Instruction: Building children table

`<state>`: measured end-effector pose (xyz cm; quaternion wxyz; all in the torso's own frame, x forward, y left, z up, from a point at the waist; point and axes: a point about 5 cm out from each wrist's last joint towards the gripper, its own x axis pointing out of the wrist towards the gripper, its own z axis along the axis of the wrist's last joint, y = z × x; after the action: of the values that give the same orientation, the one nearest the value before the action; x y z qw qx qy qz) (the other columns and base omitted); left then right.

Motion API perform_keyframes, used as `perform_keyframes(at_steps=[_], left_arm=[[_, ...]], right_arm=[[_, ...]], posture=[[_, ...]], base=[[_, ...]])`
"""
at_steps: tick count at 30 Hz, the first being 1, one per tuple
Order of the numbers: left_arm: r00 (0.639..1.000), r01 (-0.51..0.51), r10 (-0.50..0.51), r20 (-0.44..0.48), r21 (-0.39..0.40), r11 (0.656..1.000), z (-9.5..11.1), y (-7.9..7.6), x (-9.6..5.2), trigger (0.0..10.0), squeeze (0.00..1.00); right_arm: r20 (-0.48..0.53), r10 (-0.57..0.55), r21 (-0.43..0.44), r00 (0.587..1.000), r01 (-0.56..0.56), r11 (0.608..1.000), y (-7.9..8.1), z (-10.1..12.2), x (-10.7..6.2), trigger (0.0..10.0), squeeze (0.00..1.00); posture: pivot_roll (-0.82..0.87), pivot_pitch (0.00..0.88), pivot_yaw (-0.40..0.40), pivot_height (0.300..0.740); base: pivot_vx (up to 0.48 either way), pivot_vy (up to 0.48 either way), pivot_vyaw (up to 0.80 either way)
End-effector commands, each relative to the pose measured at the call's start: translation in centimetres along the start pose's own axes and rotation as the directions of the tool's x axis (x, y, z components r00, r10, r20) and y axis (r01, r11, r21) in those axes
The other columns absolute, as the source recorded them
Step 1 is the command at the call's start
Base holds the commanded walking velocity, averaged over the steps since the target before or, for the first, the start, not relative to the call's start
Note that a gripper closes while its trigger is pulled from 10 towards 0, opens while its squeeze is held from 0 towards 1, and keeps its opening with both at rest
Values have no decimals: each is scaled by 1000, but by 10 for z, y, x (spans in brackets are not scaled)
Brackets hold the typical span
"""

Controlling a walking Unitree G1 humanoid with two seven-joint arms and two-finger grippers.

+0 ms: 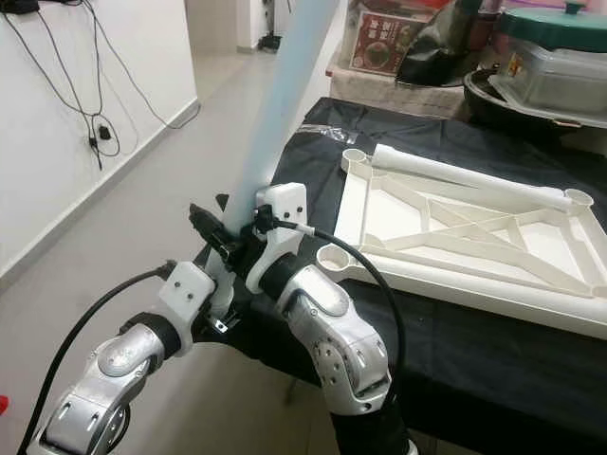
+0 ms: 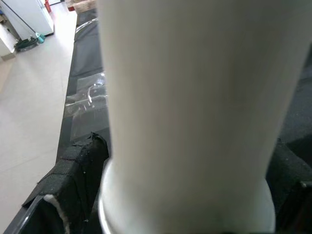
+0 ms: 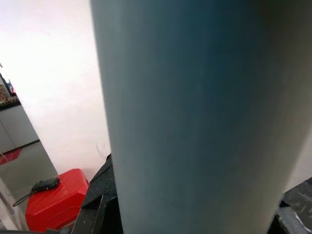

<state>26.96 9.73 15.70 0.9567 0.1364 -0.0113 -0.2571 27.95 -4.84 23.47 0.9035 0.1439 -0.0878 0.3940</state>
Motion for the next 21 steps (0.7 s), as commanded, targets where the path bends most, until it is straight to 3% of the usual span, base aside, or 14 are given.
perform_keyframes(at_steps=[1, 3, 4, 5, 6, 20, 21], left_arm=[[1000, 21, -21, -21, -10, 1000, -6, -5, -1, 10000, 0], [1000, 24, -24, -21, -11, 1000, -7, -5, -1, 10000, 0], [999, 28, -28, -19, -14, 1000, -7, -6, -1, 8235, 0], [999, 28, -28, -19, -14, 1000, -7, -6, -1, 8235, 0], [999, 32, -32, -16, -17, 999, -7, -7, -2, 0, 0], [999, 47, -47, -15, -6, 999, -8, -10, -6, 0, 0], [999, 47, -47, -23, -6, 999, -10, -10, -6, 10000, 0]], right_arm=[[6, 26, -5, 1000, -26, 1000, 5, 3, -1, 10000, 0], [4, 29, -3, 1000, -29, 1000, 5, 2, -1, 10000, 0], [2, 33, -3, 999, -33, 999, 6, 2, -1, 10000, 0], [2, 33, -3, 999, -33, 999, 6, 2, -1, 10000, 0], [0, 37, -2, 999, -37, 999, 7, 1, -2, 10000, 0], [-13, 42, -12, 999, -42, 999, 7, -1, -3, 10000, 0], [-15, 42, -13, 999, -42, 999, 7, -1, -3, 10000, 0]], posture=[[52, 92, -42, 740], [52, 92, -42, 740], [52, 92, -42, 740], [52, 92, -42, 740], [51, 94, -42, 740], [51, 94, -43, 740], [52, 92, -43, 740]], base=[[0, 0, 0], [0, 0, 0], [0, 0, 0], [0, 0, 0], [0, 0, 0], [0, 0, 0], [0, 0, 0]])
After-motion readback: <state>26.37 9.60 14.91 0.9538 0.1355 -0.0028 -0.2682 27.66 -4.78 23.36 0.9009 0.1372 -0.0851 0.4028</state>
